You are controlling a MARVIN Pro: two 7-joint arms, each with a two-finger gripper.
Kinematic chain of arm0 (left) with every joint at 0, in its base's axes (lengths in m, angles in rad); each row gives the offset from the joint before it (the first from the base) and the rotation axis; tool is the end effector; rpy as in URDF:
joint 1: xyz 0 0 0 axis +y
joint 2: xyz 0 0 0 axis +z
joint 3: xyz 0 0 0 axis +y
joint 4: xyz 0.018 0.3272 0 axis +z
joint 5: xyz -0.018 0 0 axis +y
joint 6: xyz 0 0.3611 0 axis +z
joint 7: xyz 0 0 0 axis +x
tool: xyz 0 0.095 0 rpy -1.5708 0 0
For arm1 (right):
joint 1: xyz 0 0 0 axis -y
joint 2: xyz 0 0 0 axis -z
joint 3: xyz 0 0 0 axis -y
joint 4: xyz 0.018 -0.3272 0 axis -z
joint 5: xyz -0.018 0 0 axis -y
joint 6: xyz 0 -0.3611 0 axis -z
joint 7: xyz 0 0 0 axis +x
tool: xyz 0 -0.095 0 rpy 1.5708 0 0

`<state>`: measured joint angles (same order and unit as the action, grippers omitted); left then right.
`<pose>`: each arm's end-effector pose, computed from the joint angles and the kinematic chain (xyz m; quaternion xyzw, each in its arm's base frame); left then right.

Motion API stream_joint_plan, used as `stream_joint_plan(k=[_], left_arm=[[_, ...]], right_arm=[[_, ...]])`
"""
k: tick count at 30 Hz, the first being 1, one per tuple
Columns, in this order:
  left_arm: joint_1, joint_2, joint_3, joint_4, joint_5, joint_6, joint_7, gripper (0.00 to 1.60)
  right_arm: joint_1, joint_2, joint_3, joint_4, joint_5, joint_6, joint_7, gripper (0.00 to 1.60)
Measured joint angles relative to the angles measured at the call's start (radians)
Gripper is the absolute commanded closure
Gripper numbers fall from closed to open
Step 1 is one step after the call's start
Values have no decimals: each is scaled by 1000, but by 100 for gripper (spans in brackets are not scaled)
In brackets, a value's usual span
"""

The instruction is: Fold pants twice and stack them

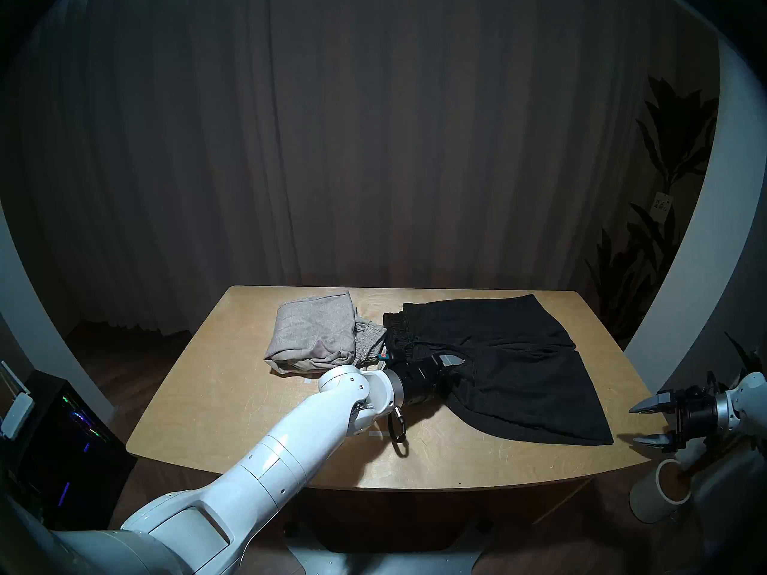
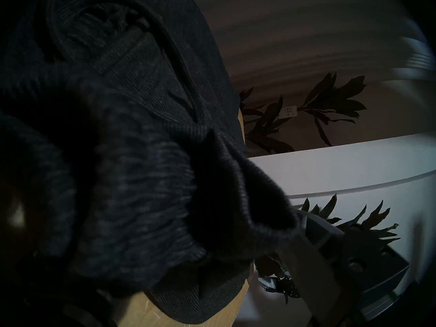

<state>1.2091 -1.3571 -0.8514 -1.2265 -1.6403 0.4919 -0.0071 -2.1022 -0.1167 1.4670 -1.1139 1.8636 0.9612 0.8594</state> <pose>0.4699 -0.2069 -0.4071 0.7983 0.1202 0.2056 0.5532 0.2818 -0.4322 -0.3056 -0.8548 0.2643 -0.1287 0.4277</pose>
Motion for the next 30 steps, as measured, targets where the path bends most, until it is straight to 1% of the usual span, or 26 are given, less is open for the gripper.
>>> stream_joint_plan(k=[6, 19, 25, 30], left_arm=[[0, 5, 7, -2, 4, -9, -13, 0], [6, 18, 23, -6, 12, -41, -54, 0], [9, 23, 30, -7, 15, -58, -73, 0], [13, 28, 37, -9, 17, -76, -92, 0]], right_arm=[[8, 0, 13, -36, -22, 0, 0, 0], [-3, 1, 10, -95, -86, 0, -2, 0], [-2, 0, 21, -95, -110, 0, -2, 0], [4, 0, 40, -65, -133, 0, -2, 0]])
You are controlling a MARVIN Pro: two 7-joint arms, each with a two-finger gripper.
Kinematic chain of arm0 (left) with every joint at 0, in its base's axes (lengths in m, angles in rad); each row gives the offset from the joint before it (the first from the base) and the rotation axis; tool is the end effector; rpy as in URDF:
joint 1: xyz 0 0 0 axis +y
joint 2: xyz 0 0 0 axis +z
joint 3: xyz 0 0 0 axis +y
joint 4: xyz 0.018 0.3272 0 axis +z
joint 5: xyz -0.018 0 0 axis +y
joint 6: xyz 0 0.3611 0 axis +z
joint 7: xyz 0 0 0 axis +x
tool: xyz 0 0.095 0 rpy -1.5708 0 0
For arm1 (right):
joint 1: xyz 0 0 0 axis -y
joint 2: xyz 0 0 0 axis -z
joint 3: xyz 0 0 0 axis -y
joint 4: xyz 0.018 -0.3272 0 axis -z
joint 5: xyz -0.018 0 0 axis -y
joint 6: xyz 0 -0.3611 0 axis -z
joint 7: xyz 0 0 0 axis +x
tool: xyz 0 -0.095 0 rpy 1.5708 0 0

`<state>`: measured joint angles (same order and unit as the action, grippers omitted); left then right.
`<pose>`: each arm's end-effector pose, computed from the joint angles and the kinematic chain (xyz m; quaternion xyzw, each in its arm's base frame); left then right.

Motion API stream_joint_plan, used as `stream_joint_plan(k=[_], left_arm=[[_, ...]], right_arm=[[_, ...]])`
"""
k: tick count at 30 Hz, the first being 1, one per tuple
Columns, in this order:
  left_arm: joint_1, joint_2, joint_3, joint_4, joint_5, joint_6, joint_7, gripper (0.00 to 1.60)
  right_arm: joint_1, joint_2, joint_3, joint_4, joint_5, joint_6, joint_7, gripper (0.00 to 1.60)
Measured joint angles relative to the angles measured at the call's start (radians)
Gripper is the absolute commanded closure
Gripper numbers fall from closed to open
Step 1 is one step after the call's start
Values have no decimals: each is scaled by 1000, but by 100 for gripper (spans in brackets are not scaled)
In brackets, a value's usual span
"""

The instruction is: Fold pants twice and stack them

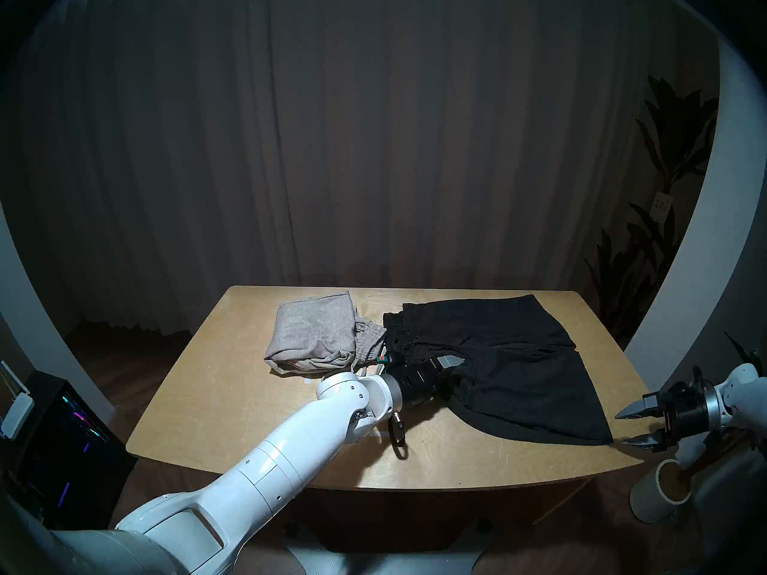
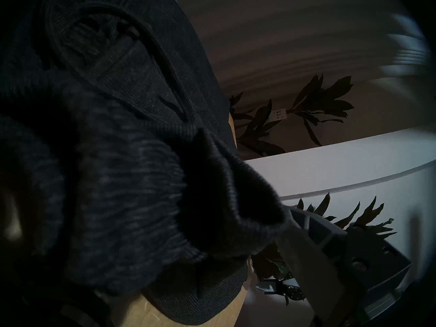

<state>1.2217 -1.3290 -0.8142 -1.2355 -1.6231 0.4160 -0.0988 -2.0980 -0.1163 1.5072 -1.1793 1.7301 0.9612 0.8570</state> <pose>0.4619 -0.2037 -0.4123 0.7803 0.1137 0.2341 0.5687 0.2927 -0.4118 -0.3016 -0.8830 0.2070 -0.1089 0.4070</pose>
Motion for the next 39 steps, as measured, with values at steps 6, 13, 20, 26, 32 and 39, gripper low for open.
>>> stream_joint_plan(k=[6, 13, 20, 26, 32, 39], left_arm=[[4, 5, 7, -2, 2, -21, -22, 0], [8, 11, 16, -3, 5, -44, -45, 0], [14, 17, 24, -3, 7, -69, -71, 0], [17, 22, 32, -3, 9, -90, -94, 0], [20, 26, 38, -1, 12, -106, -115, 0], [21, 30, 44, 2, 15, -117, -137, 0]], right_arm=[[5, 0, 16, 27, -27, 0, 0, 0], [10, 0, 26, 24, -54, 0, 0, 0], [15, 0, 31, -7, -83, 0, 0, 0], [17, 0, 31, -27, -107, 0, 0, 0], [18, 0, 31, -46, -128, 0, -1, 0], [20, 0, 30, -77, -149, 0, -1, 0]])
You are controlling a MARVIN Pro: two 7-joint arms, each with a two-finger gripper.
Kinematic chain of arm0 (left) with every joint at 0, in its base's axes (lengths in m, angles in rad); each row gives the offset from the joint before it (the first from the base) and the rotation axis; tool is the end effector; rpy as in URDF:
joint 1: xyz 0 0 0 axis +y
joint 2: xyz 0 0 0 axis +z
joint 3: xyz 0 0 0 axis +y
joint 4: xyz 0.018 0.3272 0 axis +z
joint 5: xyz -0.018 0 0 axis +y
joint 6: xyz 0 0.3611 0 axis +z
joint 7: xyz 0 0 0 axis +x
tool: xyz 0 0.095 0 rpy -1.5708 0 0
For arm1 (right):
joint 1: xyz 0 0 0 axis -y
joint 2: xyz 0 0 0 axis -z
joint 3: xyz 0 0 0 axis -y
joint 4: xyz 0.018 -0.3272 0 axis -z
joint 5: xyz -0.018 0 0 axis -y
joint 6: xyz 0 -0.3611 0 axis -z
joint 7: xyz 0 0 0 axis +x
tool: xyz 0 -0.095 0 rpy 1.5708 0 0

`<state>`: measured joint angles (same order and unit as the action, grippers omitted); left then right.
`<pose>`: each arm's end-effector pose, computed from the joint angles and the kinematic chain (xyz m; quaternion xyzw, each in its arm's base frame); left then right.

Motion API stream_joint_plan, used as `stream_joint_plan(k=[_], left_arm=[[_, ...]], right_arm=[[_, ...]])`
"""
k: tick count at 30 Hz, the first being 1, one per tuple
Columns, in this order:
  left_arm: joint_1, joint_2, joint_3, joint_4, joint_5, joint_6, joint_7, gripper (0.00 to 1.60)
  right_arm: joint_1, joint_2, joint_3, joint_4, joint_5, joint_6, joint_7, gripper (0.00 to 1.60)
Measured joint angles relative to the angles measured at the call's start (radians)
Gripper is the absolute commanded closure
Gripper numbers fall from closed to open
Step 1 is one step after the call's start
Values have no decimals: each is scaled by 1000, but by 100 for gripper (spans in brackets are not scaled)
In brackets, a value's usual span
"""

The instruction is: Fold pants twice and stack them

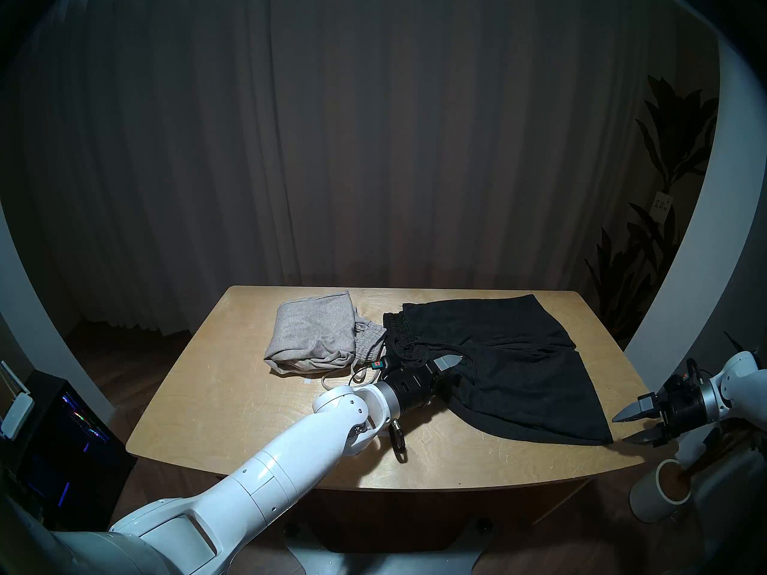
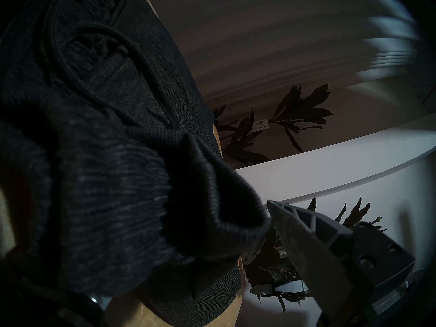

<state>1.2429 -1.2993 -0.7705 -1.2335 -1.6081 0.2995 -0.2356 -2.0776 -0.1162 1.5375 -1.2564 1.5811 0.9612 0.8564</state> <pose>0.4499 -0.1982 -0.4217 0.7481 0.1101 0.2752 0.5937 0.3054 -0.3882 -0.2950 -0.9098 0.1380 -0.0915 0.3806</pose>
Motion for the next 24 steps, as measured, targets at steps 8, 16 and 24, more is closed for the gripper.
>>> stream_joint_plan(k=[8, 16, 24], left_arm=[[-1, 5, 6, 4, 6, -6, -23, 0], [-1, 8, 11, 8, 11, -11, -43, 0], [-2, 11, 17, 12, 16, -17, -63, 0]], right_arm=[[4, 0, 0, -33, -20, 0, 0, 0], [5, 0, -2, -36, -40, 0, -2, 0], [7, 0, -2, -24, -59, 0, -4, 0]])
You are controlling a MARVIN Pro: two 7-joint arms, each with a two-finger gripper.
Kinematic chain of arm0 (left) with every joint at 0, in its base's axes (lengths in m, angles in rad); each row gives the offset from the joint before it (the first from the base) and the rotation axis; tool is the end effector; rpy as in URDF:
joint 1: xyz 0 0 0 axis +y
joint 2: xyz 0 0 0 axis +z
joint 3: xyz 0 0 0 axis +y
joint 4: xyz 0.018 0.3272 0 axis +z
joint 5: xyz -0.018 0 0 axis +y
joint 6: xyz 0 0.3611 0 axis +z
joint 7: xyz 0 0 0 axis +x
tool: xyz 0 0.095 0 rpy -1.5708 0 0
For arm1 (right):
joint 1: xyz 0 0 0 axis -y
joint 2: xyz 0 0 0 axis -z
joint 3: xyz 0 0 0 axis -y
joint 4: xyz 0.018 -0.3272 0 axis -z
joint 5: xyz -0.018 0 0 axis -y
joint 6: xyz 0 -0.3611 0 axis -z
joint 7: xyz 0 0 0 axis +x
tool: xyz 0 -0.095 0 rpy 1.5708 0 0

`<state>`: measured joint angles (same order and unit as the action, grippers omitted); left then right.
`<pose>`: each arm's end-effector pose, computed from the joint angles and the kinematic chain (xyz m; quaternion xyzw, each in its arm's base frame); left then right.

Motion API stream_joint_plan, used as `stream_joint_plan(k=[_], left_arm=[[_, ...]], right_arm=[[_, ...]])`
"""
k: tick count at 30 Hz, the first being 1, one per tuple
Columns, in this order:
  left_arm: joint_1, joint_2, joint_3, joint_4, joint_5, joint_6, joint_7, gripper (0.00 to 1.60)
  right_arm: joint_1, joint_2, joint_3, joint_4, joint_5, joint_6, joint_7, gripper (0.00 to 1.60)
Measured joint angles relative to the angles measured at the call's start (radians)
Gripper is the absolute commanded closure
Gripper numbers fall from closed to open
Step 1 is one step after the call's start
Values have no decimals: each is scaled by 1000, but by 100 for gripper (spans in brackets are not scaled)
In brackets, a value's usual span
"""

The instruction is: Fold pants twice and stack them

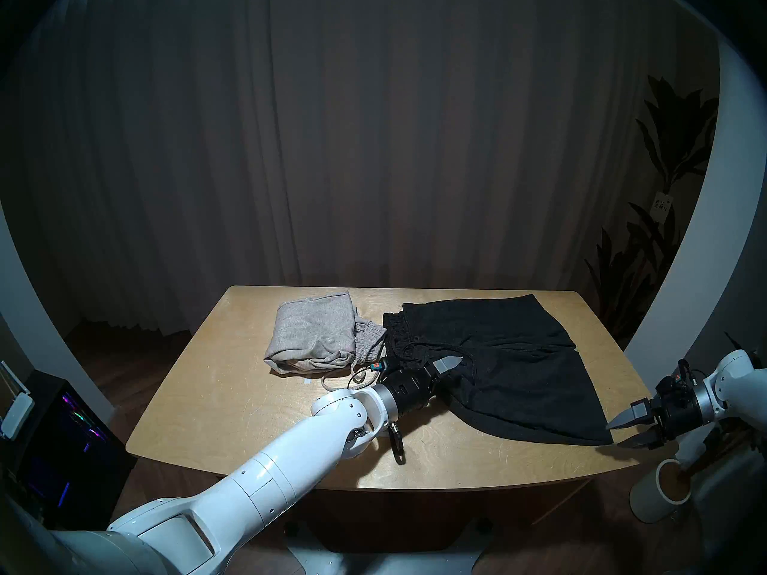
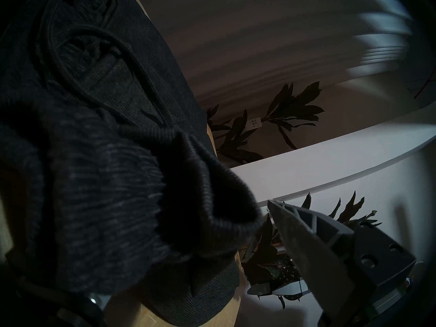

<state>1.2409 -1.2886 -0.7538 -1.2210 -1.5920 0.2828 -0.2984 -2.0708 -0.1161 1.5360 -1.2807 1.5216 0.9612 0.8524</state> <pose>0.4468 -0.1951 -0.4252 0.7388 0.0960 0.2836 0.6038 0.3058 -0.3813 -0.2969 -0.9208 0.1147 -0.0796 0.3641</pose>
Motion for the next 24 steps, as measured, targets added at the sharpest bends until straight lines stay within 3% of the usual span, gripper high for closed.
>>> stream_joint_plan(k=[24], left_arm=[[-6, 7, 16, 10, 17, -12, -41, 0]], right_arm=[[14, -21, -1, 87, -8, 0, -19, 0]])
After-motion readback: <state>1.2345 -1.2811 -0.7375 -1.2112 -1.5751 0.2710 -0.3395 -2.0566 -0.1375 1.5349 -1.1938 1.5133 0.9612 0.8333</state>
